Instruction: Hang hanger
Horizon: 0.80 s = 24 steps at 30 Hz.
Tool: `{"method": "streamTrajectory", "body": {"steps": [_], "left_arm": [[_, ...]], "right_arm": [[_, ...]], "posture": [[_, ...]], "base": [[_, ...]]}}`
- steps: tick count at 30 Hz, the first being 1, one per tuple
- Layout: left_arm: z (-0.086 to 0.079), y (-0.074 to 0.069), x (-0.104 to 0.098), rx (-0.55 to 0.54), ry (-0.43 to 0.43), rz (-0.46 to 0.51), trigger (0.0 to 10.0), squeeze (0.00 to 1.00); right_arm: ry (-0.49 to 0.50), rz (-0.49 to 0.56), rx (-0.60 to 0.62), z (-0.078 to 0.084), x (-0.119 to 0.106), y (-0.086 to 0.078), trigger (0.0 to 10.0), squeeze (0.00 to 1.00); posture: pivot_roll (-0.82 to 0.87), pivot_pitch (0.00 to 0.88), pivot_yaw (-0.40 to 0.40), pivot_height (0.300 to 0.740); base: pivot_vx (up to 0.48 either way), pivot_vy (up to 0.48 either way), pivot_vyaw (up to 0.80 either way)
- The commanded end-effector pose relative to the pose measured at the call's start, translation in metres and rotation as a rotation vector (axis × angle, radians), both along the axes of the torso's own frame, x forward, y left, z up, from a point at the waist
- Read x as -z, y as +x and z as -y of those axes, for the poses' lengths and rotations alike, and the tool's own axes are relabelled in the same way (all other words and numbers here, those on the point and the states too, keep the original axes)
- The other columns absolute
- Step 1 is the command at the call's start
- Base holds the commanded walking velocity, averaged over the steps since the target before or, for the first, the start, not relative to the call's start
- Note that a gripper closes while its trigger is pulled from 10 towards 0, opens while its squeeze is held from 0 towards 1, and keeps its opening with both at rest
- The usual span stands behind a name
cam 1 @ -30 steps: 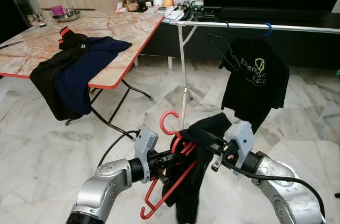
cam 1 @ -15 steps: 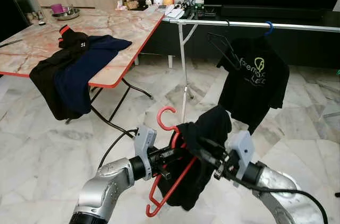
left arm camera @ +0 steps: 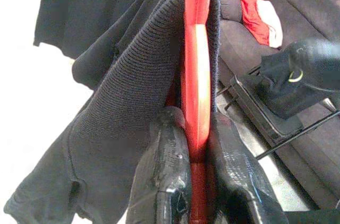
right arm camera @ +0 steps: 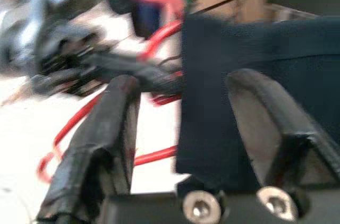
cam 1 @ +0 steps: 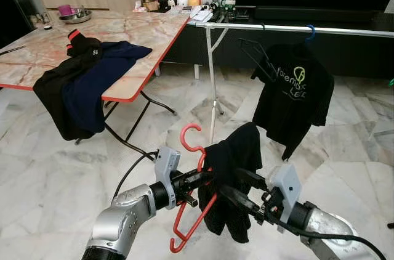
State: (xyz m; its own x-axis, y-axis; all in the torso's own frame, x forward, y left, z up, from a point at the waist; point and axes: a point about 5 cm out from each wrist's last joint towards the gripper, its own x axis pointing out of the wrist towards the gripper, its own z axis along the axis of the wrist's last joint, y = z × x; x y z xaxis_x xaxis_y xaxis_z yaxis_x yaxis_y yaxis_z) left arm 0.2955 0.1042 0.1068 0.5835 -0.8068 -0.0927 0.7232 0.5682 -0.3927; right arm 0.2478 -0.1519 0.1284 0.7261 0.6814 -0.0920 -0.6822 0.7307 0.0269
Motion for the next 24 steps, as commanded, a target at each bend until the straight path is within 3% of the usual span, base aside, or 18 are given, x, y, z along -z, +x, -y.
{"method": "streamTrajectory", "body": {"steps": [1,5,10,13,18,20,24], "left_arm": [[-0.003,0.0,-0.006,0.026,0.017,0.061,10.0,0.0],[-0.003,-0.005,0.001,0.067,0.054,0.056,10.0,0.0],[-0.006,-0.012,0.011,0.133,0.149,0.057,10.0,0.0],[-0.005,-0.016,0.006,0.206,0.162,0.082,10.0,0.0],[-0.002,-0.022,0.006,0.312,0.198,0.101,10.0,0.0],[-0.001,-0.028,0.004,0.407,0.223,0.114,10.0,0.0],[0.0,-0.037,0.004,0.53,0.261,0.123,10.0,0.0]], "right_arm": [[0.037,0.088,0.148,0.018,-0.023,0.014,10.0,1.0],[0.038,0.11,0.245,0.035,-0.034,0.027,10.0,1.0],[-0.092,0.149,0.174,0.048,-0.051,0.041,10.0,1.0],[-0.219,0.148,0.032,0.048,-0.057,0.051,10.0,1.0],[-0.282,0.129,-0.177,0.038,-0.058,0.053,10.0,1.0],[-0.326,0.063,-0.383,0.033,-0.049,0.046,10.0,1.0],[-0.398,0.0,-0.489,0.041,-0.04,0.042,10.0,1.0]], "posture": [[0.01,0.031,0.037,0.74],[0.0,0.019,0.038,0.74],[0.0,0.004,0.033,0.74],[0.0,0.016,0.029,0.74],[0.0,0.029,0.025,0.74],[0.01,0.029,0.016,0.74],[0.02,0.034,0.004,0.74]], "base": [[0.0,0.0,0.0],[0.0,0.0,0.0],[0.0,0.0,0.0],[0.0,0.0,0.0],[0.0,0.0,0.0],[0.0,0.0,0.0],[0.0,0.0,0.0]]}}
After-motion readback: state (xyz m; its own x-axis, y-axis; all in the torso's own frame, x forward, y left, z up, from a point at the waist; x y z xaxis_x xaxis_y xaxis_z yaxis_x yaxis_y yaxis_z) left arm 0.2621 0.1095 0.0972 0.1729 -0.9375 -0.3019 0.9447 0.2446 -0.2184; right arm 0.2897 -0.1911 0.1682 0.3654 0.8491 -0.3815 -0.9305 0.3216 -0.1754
